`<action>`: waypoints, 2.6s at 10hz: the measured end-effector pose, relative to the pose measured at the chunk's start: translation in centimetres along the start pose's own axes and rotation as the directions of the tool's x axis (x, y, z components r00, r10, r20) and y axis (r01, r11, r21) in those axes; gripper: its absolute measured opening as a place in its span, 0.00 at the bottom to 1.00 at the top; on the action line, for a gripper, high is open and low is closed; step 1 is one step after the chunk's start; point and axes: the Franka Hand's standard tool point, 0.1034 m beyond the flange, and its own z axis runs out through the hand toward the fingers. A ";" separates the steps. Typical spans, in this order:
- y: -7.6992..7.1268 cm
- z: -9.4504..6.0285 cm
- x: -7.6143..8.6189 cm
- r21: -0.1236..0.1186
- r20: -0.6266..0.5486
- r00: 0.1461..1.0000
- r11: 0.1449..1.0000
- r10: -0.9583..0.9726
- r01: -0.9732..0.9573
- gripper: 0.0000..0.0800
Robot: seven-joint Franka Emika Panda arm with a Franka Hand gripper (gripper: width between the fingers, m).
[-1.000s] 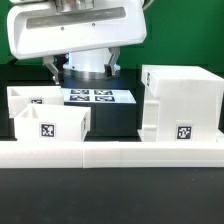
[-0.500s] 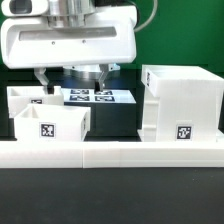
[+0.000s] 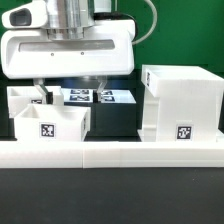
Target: Assemble drawer
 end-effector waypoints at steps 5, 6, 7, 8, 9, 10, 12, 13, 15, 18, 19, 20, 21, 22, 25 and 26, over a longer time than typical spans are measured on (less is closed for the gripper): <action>0.0 4.2 -1.0 -0.027 -0.007 1.000 1.000 -0.011 0.011 0.81; -0.1 4.5 -1.1 -0.027 -0.005 1.000 1.000 -0.012 0.012 0.81; -0.1 4.7 -1.2 -0.028 -0.002 1.000 1.000 -0.014 0.014 0.81; -0.2 4.8 -1.2 -0.028 -0.001 1.000 0.999 -0.015 0.015 0.81; -0.2 4.8 -1.2 -0.028 0.000 1.000 0.999 -0.016 0.016 0.81; -0.2 4.8 -1.2 -0.028 0.001 1.000 0.999 -0.017 0.017 0.69; -0.2 4.8 -1.2 -0.028 0.001 1.000 0.999 -0.018 0.018 0.52; -0.2 4.8 -1.3 -0.028 0.001 1.000 0.999 -0.019 0.019 0.28; -0.2 4.8 -1.2 -0.028 0.000 1.000 0.999 -0.019 0.019 0.05; -0.2 4.8 -1.2 -0.028 0.000 1.000 0.999 -0.019 0.019 0.05; -0.2 4.8 -1.2 -0.028 0.000 1.000 0.999 -0.019 0.019 0.05; -0.2 4.8 -1.2 -0.028 0.000 1.000 0.999 -0.019 0.019 0.05; -0.3 4.6 -1.3 -0.030 0.004 0.998 0.998 -0.057 0.057 0.05; -0.7 4.1 -1.9 -0.029 0.017 0.988 0.988 -0.153 0.153 0.05; 1.0 3.5 -3.8 0.031 0.086 0.932 0.936 -0.351 0.350 0.05; 1.0 3.5 -3.9 0.031 0.088 0.930 0.934 -0.356 0.355 0.05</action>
Offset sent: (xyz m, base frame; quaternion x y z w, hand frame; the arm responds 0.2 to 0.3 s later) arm 0.0011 0.0021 -0.0258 -0.0037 0.0189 0.0106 0.9998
